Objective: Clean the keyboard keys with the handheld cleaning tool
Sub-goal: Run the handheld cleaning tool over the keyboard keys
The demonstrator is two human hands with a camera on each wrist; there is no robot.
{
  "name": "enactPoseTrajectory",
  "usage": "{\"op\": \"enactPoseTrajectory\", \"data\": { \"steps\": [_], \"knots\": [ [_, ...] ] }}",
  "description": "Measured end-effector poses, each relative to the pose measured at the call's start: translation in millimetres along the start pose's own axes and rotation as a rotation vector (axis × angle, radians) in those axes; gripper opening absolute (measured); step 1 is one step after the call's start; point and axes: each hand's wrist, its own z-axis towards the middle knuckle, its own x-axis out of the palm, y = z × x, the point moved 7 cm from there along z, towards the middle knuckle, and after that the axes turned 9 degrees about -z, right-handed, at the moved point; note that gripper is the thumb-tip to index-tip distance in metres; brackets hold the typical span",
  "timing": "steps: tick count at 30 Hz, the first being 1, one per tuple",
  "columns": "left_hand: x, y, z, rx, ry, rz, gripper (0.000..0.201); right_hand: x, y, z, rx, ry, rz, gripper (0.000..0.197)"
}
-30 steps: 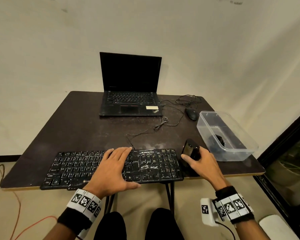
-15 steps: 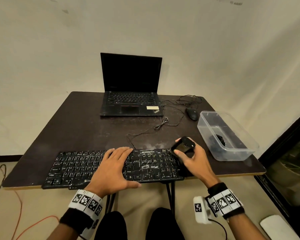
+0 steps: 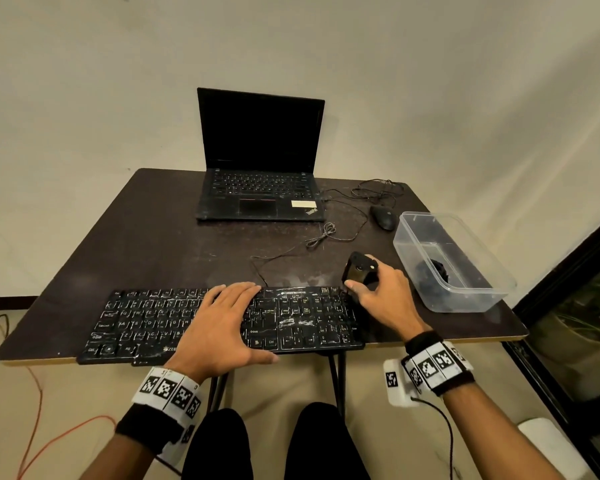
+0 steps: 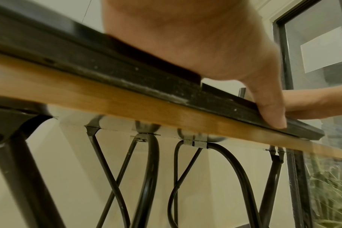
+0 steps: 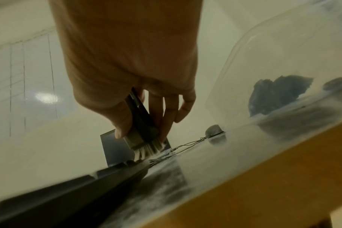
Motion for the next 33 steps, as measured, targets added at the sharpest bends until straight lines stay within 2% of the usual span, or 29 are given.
{"op": "enactPoseTrajectory", "data": {
  "steps": [4, 8, 11, 14, 18, 21, 25, 28, 31, 33],
  "knots": [
    [-1.5, -1.5, 1.1, 0.001, -0.014, -0.014, 0.133, 9.3, 5.4, -0.7, -0.042, 0.064, 0.035, 0.035],
    [-0.3, -0.9, 0.7, -0.002, -0.009, 0.003, 0.134, 6.3, -3.3, 4.7, 0.024, 0.011, 0.027, 0.036],
    [-0.3, 0.0, 2.1, -0.01, -0.009, 0.001, 0.135, 13.2, 0.1, 3.0, -0.02, 0.116, 0.064, 0.034],
    [0.2, -1.8, 1.7, -0.013, -0.012, -0.003, 0.134, 6.7, -0.3, 3.1, -0.01, 0.045, -0.004, 0.035],
    [-0.6, -2.9, 2.6, -0.011, -0.011, 0.003, 0.134, 10.7, 6.1, 1.9, -0.031, 0.137, 0.054, 0.033],
    [-1.6, -1.7, 2.2, -0.015, -0.009, 0.005, 0.134, 7.4, 3.3, 5.3, -0.014, 0.071, 0.025, 0.035],
    [-0.9, -1.0, 1.8, -0.015, -0.007, -0.003, 0.135, 12.5, 0.1, 8.7, -0.006, 0.216, 0.05, 0.031],
    [-1.3, -1.6, 1.9, -0.009, -0.014, 0.003, 0.135, 9.0, 5.7, 10.7, -0.033, 0.157, -0.002, 0.036],
    [-0.8, -1.7, 1.7, -0.003, -0.016, 0.002, 0.134, 13.5, 3.4, 13.1, -0.019, 0.231, 0.071, 0.04],
    [-0.6, -1.1, 1.1, -0.004, -0.017, -0.001, 0.134, 12.8, -1.5, 15.2, -0.013, 0.202, 0.076, 0.037]
  ]
}}
